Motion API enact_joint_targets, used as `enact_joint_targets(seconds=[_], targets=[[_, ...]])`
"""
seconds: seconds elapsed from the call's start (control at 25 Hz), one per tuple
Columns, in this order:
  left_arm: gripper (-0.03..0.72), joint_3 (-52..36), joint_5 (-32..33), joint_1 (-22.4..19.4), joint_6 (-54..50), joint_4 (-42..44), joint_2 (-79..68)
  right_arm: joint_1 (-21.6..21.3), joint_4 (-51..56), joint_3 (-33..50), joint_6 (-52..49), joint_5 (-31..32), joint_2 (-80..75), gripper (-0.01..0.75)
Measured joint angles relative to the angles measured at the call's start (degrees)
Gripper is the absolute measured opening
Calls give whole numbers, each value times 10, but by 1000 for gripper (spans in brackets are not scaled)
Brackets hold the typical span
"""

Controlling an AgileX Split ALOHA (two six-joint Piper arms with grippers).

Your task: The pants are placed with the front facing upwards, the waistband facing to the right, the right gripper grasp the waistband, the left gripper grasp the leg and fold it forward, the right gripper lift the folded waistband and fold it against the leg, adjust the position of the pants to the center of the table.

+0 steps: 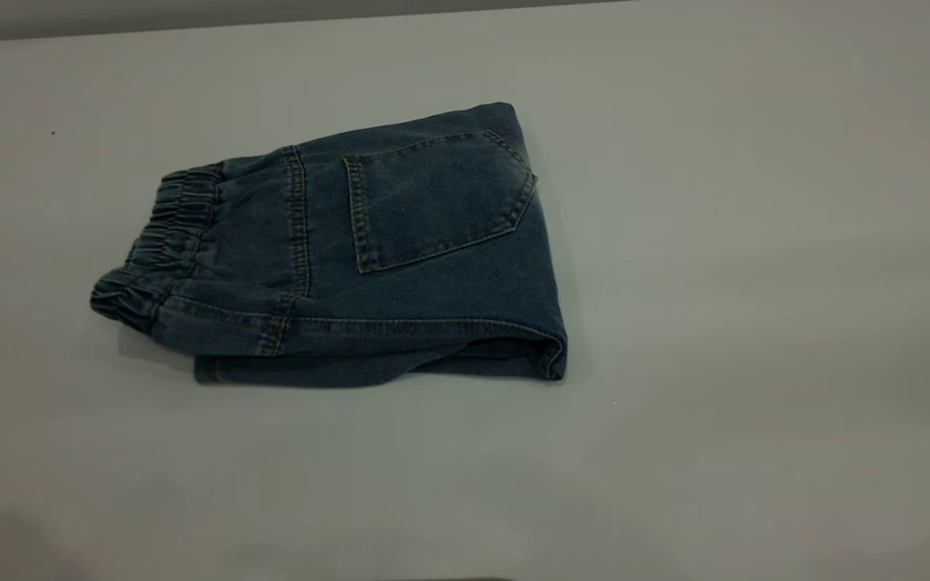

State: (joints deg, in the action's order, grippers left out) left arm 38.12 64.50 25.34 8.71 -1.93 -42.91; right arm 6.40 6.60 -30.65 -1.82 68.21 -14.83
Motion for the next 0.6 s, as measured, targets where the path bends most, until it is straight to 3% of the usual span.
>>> enact_joint_targets(seconds=[0.32,0.6], targets=[[401,-89,-7,0,-35,0,115,0,-1,39,1,-36,0,480],[401,-101,-10,0,-62,0,196,0,-1,39,1,-38,0,480]])
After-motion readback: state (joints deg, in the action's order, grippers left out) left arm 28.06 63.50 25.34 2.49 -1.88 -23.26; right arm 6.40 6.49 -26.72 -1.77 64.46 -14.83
